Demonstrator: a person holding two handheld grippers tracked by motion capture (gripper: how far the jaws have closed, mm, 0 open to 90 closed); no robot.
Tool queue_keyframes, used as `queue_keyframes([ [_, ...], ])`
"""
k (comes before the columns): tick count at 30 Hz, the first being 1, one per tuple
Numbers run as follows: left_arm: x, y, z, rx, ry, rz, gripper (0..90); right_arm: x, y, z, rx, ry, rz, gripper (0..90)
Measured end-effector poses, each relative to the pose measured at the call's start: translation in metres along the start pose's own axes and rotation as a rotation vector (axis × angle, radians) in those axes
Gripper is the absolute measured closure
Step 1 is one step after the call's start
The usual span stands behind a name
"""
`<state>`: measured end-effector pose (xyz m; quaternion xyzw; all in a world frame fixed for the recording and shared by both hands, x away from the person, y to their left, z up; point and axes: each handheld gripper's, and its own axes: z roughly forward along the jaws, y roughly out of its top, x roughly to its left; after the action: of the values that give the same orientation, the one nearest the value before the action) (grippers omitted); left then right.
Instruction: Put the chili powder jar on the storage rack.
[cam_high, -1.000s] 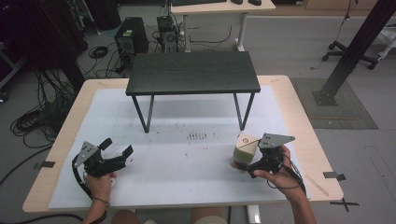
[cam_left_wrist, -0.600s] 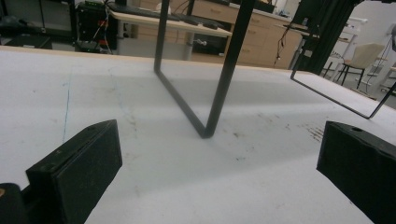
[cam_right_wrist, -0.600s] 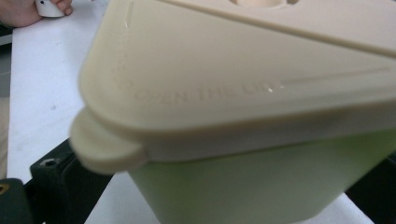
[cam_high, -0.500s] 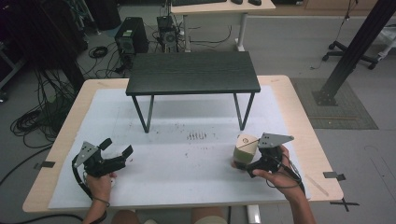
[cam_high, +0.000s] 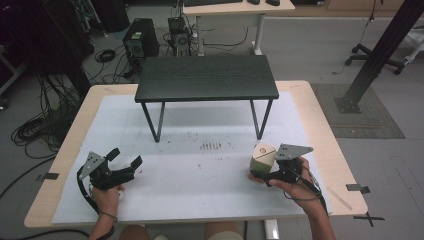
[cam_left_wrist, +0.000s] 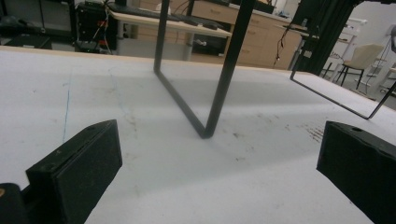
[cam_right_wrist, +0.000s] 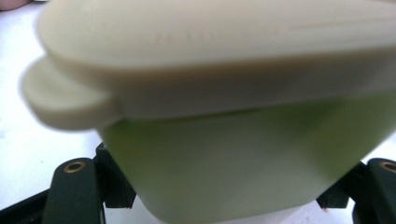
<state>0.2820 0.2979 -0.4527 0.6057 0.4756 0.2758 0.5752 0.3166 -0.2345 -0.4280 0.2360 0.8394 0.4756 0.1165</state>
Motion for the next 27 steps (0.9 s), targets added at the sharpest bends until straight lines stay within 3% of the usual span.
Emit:
queue_keyframes([
  [27, 0.0, 0.0, 0.0, -0.004, 0.001, -0.003, 0.2, -0.0008, -0.0003, 0.0001, -0.003, 0.006, -0.006, 27.1],
])
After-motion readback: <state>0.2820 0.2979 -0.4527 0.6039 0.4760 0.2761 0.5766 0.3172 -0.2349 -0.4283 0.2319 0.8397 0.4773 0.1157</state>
